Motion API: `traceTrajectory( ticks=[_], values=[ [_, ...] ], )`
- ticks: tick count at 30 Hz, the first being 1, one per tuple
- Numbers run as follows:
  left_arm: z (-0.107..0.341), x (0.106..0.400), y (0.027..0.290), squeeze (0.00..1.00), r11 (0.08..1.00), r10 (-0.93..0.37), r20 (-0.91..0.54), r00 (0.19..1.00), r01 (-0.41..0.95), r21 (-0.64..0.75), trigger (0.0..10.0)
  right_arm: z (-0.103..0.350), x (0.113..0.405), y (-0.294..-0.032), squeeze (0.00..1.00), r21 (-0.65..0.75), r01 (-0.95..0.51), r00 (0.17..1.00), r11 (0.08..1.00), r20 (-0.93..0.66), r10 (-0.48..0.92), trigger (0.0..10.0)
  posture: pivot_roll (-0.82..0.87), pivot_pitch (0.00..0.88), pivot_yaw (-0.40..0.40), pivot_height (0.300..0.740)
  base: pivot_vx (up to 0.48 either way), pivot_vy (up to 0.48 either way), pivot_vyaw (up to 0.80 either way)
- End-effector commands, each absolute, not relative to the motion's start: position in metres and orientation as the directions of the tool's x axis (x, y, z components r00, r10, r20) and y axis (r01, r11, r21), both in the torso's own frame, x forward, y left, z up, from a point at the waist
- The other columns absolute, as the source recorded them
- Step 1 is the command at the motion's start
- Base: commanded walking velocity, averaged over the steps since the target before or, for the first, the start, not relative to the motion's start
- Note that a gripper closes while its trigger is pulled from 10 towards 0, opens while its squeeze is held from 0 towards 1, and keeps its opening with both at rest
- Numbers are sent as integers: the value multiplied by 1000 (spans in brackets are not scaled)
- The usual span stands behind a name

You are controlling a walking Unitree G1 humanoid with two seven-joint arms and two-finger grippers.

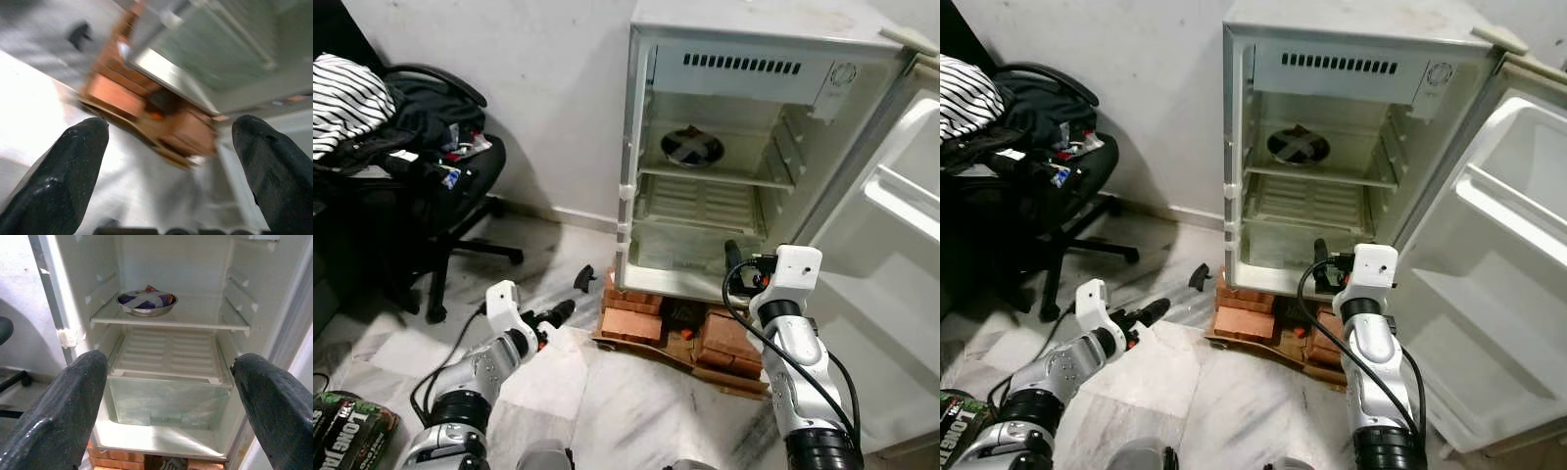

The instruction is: Restocking fridge

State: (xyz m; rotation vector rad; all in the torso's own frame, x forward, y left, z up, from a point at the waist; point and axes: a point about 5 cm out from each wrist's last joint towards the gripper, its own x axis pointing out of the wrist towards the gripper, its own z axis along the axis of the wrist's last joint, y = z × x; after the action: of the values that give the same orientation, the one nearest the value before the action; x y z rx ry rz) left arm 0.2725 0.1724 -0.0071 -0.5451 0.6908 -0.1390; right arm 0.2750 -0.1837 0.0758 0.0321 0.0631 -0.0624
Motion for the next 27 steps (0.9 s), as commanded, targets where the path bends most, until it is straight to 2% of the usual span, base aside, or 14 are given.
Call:
traceTrajectory(
  ticks=[1,3,9,11,12,14,16,20,23,27],
  values=[
    [2,283,186,0,933,-199,-556,807,-18,-360,10000,78,279,-184,0,30,59,997,998,-50,-57,10000,35,0,-22,740,0,0,0],
    [28,298,196,0,987,-139,-427,894,90,-134,10000,82,280,-186,0,26,63,997,998,-37,-62,10000,35,0,-16,740,0,0,0],
    [76,304,194,0,988,-133,-164,978,144,56,10000,82,278,-192,0,22,74,997,997,-26,-73,10000,54,0,-1,740,0,0,0],
    [86,298,193,0,987,-128,-105,986,138,87,10000,83,277,-191,0,17,65,998,998,-10,-65,10000,57,0,6,740,0,0,0],
    [90,287,192,0,981,-111,-67,992,120,150,10000,89,274,-188,0,15,48,998,999,35,-48,10000,52,0,9,740,0,0,0],
    [88,279,190,0,985,-127,-47,991,132,111,10000,91,273,-186,0,-12,43,998,999,47,-42,10000,46,0,9,740,0,0,0],
    [79,268,185,0,980,-163,-60,985,169,109,10000,88,271,-182,0,20,40,999,999,27,-40,10000,46,0,9,740,0,0,0],
    [75,264,180,0,980,-165,-67,984,172,104,10000,84,269,-178,0,38,14,1000,999,4,-14,10000,40,0,-7,740,0,0,0],
    [75,264,177,0,986,-139,-73,988,145,84,10000,79,267,-178,0,46,8,1000,999,-13,-7,10000,37,0,-5,740,0,-383,0],
    [73,263,173,0,987,-135,-76,988,141,74,10000,77,266,-179,0,50,6,1000,999,-18,-5,10000,32,0,-7,740,0,-480,-800]
  ],
)
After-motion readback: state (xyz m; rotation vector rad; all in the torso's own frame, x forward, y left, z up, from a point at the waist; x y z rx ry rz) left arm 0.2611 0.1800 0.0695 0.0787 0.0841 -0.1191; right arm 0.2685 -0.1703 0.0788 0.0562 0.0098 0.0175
